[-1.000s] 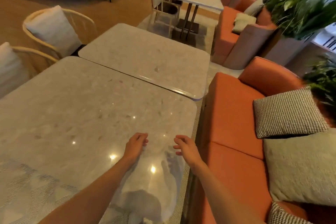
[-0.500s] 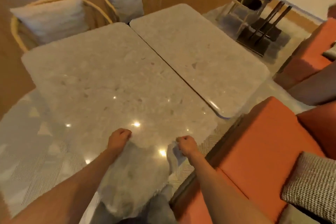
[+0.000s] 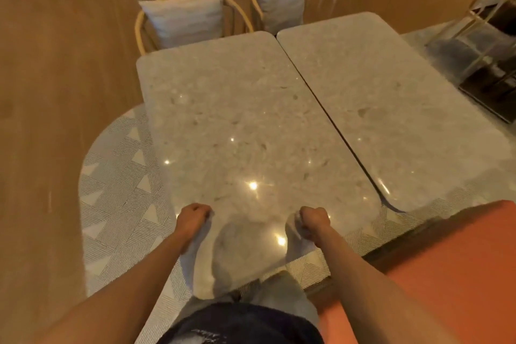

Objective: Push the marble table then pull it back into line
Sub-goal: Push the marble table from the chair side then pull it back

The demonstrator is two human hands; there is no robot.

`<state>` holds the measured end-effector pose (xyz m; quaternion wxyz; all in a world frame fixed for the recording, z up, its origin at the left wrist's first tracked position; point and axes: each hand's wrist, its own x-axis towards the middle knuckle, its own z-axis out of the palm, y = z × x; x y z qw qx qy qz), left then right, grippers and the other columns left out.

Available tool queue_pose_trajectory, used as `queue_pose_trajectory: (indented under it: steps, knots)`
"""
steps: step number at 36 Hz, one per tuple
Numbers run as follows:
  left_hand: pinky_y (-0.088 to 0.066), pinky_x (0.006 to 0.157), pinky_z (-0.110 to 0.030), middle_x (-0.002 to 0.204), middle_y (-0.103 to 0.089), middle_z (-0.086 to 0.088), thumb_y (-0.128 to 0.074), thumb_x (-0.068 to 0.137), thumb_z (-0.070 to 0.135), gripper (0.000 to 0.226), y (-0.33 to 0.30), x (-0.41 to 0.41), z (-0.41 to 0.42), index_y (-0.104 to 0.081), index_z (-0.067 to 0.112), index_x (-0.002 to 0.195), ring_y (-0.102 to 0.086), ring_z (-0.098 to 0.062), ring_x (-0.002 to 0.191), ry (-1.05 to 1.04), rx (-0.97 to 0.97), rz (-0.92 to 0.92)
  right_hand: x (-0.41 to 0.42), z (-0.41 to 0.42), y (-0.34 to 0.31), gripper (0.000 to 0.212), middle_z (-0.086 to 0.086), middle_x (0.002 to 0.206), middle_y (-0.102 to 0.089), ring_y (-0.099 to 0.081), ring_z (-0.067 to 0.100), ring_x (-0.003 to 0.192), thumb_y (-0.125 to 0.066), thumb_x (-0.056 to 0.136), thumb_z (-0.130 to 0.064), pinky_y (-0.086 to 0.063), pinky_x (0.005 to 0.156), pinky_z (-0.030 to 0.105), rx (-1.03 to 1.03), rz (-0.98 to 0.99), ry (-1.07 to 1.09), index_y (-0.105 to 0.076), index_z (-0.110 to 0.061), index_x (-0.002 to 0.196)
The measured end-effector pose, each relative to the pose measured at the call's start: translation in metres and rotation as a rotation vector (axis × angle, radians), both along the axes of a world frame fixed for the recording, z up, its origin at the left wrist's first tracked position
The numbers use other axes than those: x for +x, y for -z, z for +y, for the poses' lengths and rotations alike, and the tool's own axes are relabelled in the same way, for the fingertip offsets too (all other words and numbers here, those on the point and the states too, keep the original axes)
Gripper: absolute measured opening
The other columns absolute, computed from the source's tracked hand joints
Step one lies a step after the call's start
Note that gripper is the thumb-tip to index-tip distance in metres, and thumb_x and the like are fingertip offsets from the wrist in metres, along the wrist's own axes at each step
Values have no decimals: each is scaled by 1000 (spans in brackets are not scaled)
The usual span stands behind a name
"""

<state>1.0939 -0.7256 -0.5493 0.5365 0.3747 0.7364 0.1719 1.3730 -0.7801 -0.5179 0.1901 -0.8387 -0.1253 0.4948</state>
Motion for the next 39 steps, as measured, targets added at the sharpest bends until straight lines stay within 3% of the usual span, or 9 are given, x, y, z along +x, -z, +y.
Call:
queue_pose_trajectory:
  steps: [4, 12, 20, 23, 25, 28, 32, 35, 39]
  knots:
    - [-55, 94, -48, 95, -75, -15, -67, 86, 11, 9, 12, -2, -8, -75, 10, 82, -68, -37, 99, -61, -52, 12, 0, -8, 13, 38, 25, 114, -65, -65, 38, 103, -55, 94, -22, -51, 83, 39, -48, -20, 75, -62, 8, 116]
    - [-53, 82, -40, 101, -72, -18, -60, 88, 14, 15, 17, 28, -46, -73, 5, 89, -65, -31, 91, -262, -44, 87, 30, -37, 29, 63, 26, 129, -60, -59, 43, 118, -54, 97, -38, -50, 100, 49, -132, 73, 366, -47, 10, 136]
    - [-47, 74, -33, 96, -66, -11, -54, 91, 10, 17, 26, 114, -105, -62, 5, 105, -59, -26, 85, -649, 80, 308, 56, -46, 46, 53, 13, 63, -58, -55, 26, 59, -58, 96, -42, -52, 65, 38, -131, 145, 380, -60, 0, 64]
    - [-52, 67, -35, 87, -58, -4, -62, 87, 11, 18, 27, 150, -130, -53, 8, 102, -60, -27, 80, -815, 63, 304, 68, -47, 52, 45, 9, 67, -56, -51, 20, 60, -64, 93, -44, -49, 71, 37, -131, 191, 377, -58, 0, 86]
    - [-45, 58, -27, 91, -57, -7, -69, 86, 14, 30, 28, 170, -146, -47, 8, 106, -61, -26, 79, -979, -17, 226, 79, -50, 52, 50, 7, 78, -53, -50, 18, 65, -68, 89, -51, -49, 76, 38, -166, 263, 343, -52, -6, 104]
    - [-54, 76, -37, 100, -57, -13, -78, 84, 28, 51, 29, 190, -159, -49, 2, 117, -60, -26, 84, -1288, -250, -67, 97, -53, 55, 51, 10, 107, -55, -57, 23, 93, -71, 86, -53, -53, 93, 42, -197, 436, 300, -57, -10, 110]
    - [-52, 80, -41, 93, -60, -9, -66, 93, 31, 26, 29, 197, -158, -60, 12, 110, -63, -19, 76, -1358, -206, -738, 117, -47, 66, 42, 17, 137, -49, -49, 31, 130, -72, 92, -23, -44, 111, 43, -80, 631, 512, -55, -7, 126]
    - [-46, 106, -52, 115, -63, -13, -61, 94, 24, 30, 31, 195, -154, -59, 12, 122, -61, -29, 107, -1397, -103, -898, 129, -55, 72, 40, 19, 135, -58, -58, 33, 121, -65, 97, -15, -45, 109, 45, -2, 844, 698, -55, -3, 133]
    - [-44, 110, -48, 123, -60, -13, -57, 95, 23, 31, 29, 199, -156, -59, 10, 123, -60, -30, 114, -1437, -60, -981, 136, -66, 79, 42, 18, 140, -59, -57, 33, 130, -59, 100, -13, -42, 114, 46, 76, 926, 701, -52, -2, 140]
